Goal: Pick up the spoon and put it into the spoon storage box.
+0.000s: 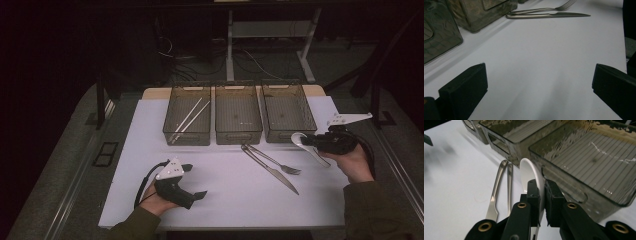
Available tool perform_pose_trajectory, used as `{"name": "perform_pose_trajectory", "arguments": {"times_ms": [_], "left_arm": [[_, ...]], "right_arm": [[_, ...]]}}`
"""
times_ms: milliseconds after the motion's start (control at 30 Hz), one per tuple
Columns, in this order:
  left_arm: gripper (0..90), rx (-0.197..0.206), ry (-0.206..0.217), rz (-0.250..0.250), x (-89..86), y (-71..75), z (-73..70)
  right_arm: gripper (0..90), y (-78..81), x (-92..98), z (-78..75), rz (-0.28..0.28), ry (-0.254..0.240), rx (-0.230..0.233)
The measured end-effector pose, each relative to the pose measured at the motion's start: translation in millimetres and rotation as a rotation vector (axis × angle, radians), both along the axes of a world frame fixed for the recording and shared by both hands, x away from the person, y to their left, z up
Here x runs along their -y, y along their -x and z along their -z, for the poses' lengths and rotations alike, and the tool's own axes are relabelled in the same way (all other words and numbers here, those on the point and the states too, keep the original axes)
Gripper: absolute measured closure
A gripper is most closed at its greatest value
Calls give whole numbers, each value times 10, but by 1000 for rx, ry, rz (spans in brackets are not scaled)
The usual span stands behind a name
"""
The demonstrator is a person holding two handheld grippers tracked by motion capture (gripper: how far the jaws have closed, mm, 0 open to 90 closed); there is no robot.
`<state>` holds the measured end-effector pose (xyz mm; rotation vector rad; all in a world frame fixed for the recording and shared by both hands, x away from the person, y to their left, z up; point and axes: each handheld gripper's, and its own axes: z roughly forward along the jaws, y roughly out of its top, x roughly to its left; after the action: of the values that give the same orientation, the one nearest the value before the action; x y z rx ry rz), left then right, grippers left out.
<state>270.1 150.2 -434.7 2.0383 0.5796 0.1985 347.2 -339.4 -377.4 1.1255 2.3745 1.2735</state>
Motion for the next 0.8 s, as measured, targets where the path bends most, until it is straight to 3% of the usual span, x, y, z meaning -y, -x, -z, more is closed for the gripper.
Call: {"name": "perform_pose_trajectory", "arguments": {"times_ms": [433,800], "left_arm": [[0,1,8,5,14,2,1],[0,3,8,6,7,-1,-5]], "right_arm": [[826,-203,-226,-115,-21,-7,0],[826,-404,-490,-235,-42,15,2]]}}
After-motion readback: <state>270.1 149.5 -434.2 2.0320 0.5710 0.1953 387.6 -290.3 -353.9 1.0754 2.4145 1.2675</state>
